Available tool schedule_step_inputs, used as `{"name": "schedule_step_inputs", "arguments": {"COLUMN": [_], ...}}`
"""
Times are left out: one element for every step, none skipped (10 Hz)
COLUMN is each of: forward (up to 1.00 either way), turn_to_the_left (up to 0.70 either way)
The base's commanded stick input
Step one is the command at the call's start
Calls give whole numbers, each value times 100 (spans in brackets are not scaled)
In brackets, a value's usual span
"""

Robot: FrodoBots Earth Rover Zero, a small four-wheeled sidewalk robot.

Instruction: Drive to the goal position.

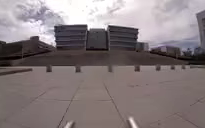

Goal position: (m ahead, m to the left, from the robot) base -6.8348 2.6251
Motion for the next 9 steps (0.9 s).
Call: {"name": "schedule_step_inputs", "arguments": {"forward": [0,0,0,0,0,0,0,0,0], "turn_to_the_left": [100,100,100,100,100,100,100,100,100]}}
